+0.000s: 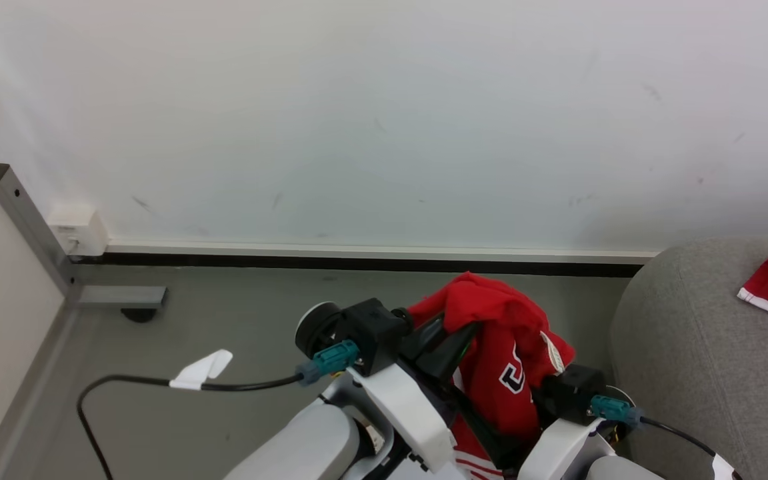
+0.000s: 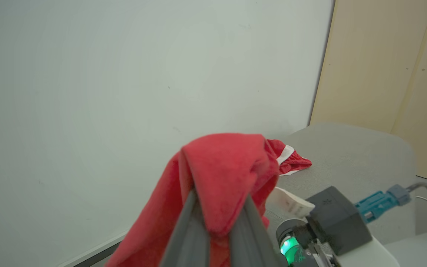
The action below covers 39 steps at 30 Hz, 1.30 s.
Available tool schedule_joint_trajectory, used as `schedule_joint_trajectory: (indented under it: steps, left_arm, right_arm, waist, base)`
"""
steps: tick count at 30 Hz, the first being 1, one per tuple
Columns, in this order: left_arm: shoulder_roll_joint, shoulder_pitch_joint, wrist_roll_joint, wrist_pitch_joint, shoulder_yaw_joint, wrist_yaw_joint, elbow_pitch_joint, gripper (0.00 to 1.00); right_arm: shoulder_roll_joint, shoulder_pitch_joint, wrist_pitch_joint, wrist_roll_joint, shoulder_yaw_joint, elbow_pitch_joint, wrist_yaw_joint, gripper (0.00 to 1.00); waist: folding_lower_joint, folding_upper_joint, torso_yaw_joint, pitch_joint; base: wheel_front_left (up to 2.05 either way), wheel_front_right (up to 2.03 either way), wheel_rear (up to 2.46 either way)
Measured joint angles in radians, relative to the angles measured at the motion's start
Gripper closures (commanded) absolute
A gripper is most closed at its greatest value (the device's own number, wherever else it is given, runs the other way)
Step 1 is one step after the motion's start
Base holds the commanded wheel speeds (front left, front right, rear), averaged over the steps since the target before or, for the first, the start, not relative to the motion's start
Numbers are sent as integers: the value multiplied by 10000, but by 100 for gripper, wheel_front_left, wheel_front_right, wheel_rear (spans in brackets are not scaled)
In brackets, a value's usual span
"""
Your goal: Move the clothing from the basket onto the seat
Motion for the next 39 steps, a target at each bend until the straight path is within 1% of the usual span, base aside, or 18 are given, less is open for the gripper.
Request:
schedule_joint_trajectory:
  steps: [2, 3, 4, 6, 16, 23, 30, 31, 32, 33, 34, 39]
  left_arm:
    - [-4, 33, 0, 12, -44, -2, -44, 100]
    - [-2, 48, 0, 15, -63, -2, -56, 100]
    - [2, 59, 0, 48, -79, 0, -79, 100]
    - [25, 72, 0, 79, -84, 15, -113, 100]
    - [171, 135, -33, 25, 25, 165, -88, 100]
    - [293, 158, -128, -67, 173, 276, 6, 100]
    - [408, 310, -134, -77, 29, 236, 150, 100]
    - [407, 317, -134, -79, 19, 236, 159, 86]
    - [399, 325, -163, -86, 17, 236, 163, 58]
    - [384, 335, -194, -100, 13, 234, 161, 8]
    - [378, 340, -196, -105, 10, 232, 155, 0]
    - [351, 392, -238, -169, -59, 219, 144, 0]
  right_arm:
    - [69, -25, 2, 69, 23, 148, 0, 0]
    - [105, -34, 2, 94, 25, 188, 0, 2]
    - [136, -39, 2, 123, 25, 209, 0, 45]
    - [201, -43, 2, 142, -8, 226, 0, 100]
    - [219, 79, 4, 111, -481, 104, 0, 100]
    - [217, 284, 4, -79, -1003, -36, 0, 100]
    - [203, 392, 6, -313, -1383, -221, 0, 100]
    - [194, 396, 6, -326, -1446, -249, 0, 100]
    - [176, 401, 6, -362, -1528, -276, 0, 100]
    - [151, 402, 6, -391, -1616, -303, 0, 100]
    - [123, 404, 6, -410, -1710, -336, 0, 100]
    - [-50, 419, 6, -589, -2255, -456, 0, 100]
  waist:
    - [0, 0, 83, -5]
    - [0, 0, 111, -6]
    - [0, 0, 131, -8]
    - [0, 0, 146, -8]
    - [0, 0, -6, 55]
    - [0, 0, -122, 62]
    - [-1, 0, -181, 70]
    - [0, 0, -188, 73]
    - [0, 0, -195, 76]
    - [0, 0, -204, 80]
    - [0, 0, -216, 84]
    - [-1, 0, -339, 104]
  base:
    - [0, 0, 0]
    - [0, 0, 0]
    - [0, 0, 0]
    - [0, 0, 0]
    - [0, 0, 0]
    - [0, 0, 0]
    - [0, 0, 0]
    - [0, 0, 0]
    - [0, 0, 0]
    - [0, 0, 0]
    - [0, 0, 0]
    - [0, 0, 0]
